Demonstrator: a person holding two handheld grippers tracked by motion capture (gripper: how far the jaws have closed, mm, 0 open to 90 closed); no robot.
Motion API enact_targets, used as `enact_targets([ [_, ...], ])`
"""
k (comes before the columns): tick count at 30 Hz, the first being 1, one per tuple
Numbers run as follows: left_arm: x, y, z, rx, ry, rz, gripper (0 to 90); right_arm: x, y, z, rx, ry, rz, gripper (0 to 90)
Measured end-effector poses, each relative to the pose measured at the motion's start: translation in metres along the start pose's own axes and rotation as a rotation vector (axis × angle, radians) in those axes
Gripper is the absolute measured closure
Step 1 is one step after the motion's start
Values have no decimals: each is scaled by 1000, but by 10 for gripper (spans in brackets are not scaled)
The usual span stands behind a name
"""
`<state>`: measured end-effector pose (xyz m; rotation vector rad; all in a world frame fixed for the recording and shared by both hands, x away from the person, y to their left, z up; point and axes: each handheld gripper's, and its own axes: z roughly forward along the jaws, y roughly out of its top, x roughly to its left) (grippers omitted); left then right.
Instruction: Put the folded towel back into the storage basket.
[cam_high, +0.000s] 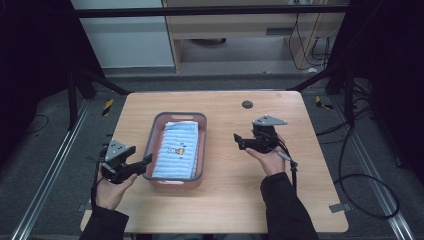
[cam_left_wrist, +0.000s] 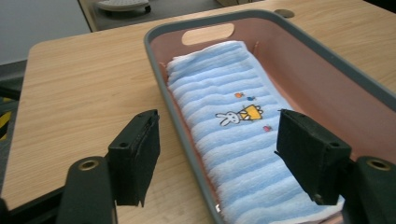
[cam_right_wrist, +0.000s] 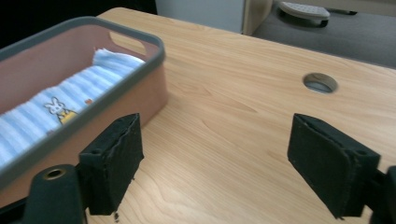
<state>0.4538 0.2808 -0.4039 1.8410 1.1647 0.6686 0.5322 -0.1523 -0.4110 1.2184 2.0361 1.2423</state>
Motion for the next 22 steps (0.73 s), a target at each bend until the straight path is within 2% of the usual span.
enact_targets([
  [1, 0, 0, 0, 0, 0, 0, 288, 0, 0, 0, 0, 0, 0, 176],
  [5, 9, -4, -3, -6, 12, -19, 270, -17, -23, -13, 21, -32, 23, 166],
  [9, 15, -8, -4, 2, 20, -17, 265, -28, -37, -22, 23, -48, 42, 165],
  [16, 22, -16, -4, 10, 35, -8, 262, -41, -55, -38, 8, -72, 60, 164],
  [22, 31, -27, -4, 30, 58, -24, 266, -51, -68, -51, -3, -97, 69, 160],
])
